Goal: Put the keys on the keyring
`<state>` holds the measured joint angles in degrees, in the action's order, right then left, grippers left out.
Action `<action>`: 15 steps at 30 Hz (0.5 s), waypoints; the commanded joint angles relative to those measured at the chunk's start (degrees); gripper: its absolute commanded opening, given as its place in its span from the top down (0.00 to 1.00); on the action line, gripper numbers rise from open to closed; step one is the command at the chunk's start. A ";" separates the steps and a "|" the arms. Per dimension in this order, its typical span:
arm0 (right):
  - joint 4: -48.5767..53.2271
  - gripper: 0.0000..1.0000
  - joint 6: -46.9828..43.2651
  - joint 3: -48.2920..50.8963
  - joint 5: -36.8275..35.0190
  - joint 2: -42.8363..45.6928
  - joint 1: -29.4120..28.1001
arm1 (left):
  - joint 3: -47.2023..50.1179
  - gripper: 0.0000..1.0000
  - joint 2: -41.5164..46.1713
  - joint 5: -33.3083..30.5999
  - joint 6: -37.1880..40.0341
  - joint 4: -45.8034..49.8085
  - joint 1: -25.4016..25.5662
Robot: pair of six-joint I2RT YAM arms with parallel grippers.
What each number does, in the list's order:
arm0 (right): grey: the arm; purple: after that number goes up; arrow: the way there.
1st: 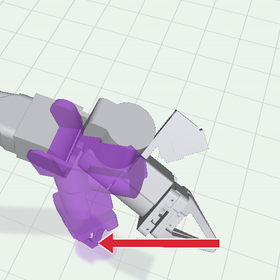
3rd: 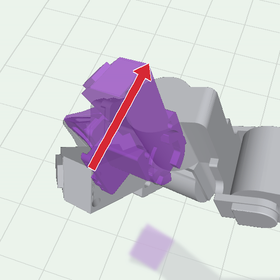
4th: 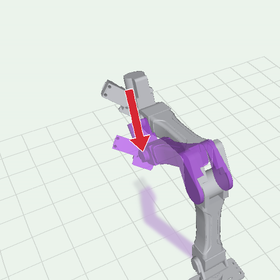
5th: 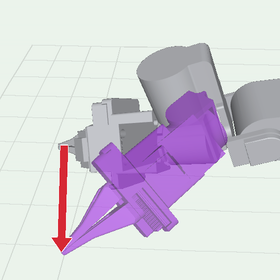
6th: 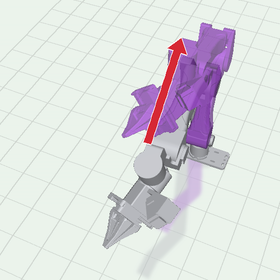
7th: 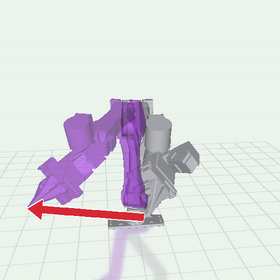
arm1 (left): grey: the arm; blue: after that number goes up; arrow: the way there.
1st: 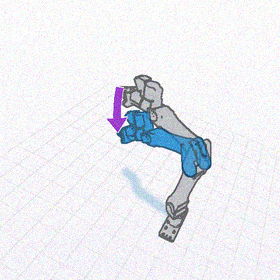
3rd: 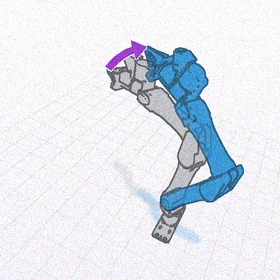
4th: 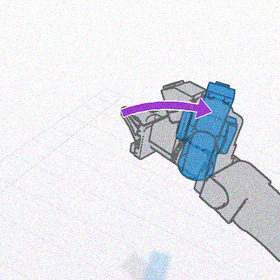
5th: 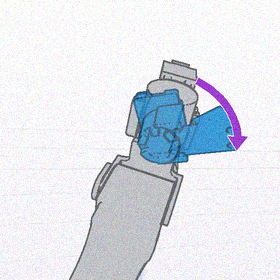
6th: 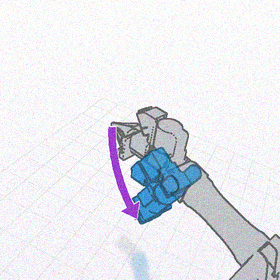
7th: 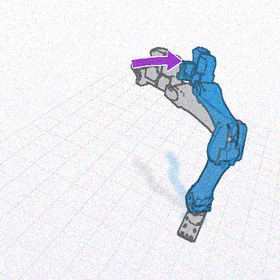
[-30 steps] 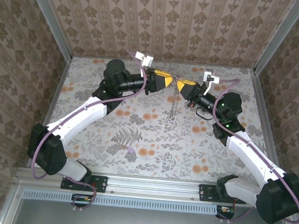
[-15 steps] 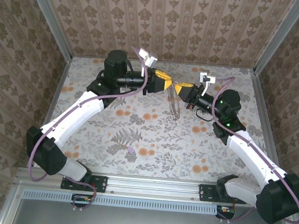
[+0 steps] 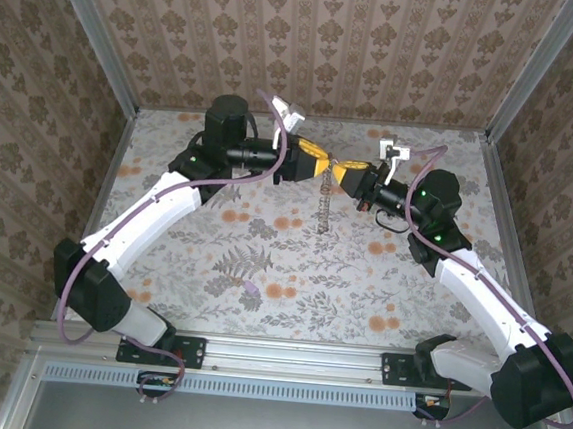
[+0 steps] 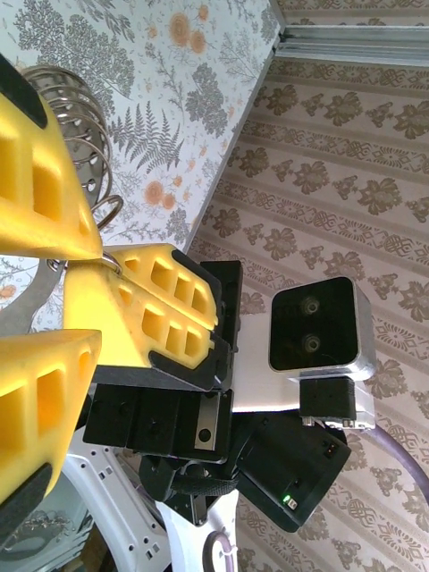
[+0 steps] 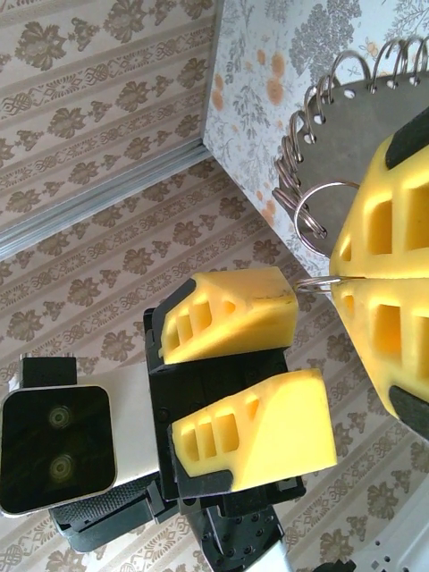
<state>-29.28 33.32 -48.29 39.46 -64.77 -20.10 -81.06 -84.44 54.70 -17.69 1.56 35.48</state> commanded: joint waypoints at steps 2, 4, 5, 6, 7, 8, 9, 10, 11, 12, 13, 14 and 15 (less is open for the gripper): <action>-1.31 1.00 -0.85 -1.84 1.14 1.40 -0.34 | -1.91 0.72 -0.67 1.64 1.52 0.73 -0.35; -1.31 1.00 -0.88 -1.82 1.12 1.49 -0.31 | -1.83 0.72 -0.92 1.69 1.50 0.79 -0.33; -1.31 1.00 -0.87 -1.80 1.08 1.47 -0.32 | -1.91 0.72 -1.06 1.58 1.52 0.73 -0.33; -1.32 1.00 -0.84 -1.80 1.06 1.57 -0.38 | -1.86 0.71 -1.24 1.55 1.52 0.74 -0.33; -1.31 1.00 -0.97 -1.70 1.11 1.57 -0.35 | -1.83 0.71 -1.34 1.53 1.62 0.76 -0.33; -1.31 1.00 -0.98 -1.69 1.14 1.57 -0.30 | -1.82 0.70 -1.58 1.51 1.61 0.80 -0.33; -1.31 1.00 -0.96 -1.71 1.09 1.54 -0.36 | -1.82 0.70 -1.75 1.47 1.69 0.86 -0.33; -1.31 1.00 -0.98 -1.65 1.11 1.58 -0.33 | -1.85 0.70 -1.88 1.55 1.73 0.91 -0.33; -1.31 1.00 -0.98 -1.63 1.12 1.58 -0.34 | -1.91 0.70 -2.10 1.55 1.70 0.90 -0.33; -1.31 1.00 -0.97 -1.62 1.11 1.59 -0.32 | -1.85 0.70 -2.12 1.55 1.78 1.07 -0.33; -1.31 1.00 -0.98 -1.60 1.03 1.56 -0.34 | -1.86 0.70 -2.30 1.55 1.80 1.04 -0.33; -1.23 1.00 -0.98 -1.58 1.02 1.58 -0.29 | -1.88 0.70 -2.39 1.71 1.79 0.93 -0.33; -1.22 1.00 -0.98 -1.55 1.01 1.57 -0.30 | -1.88 0.70 -2.44 1.75 1.81 0.97 -0.33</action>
<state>-28.84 33.12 -48.29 39.46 -64.71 -20.14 -81.06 -86.32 54.94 -17.61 2.02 35.48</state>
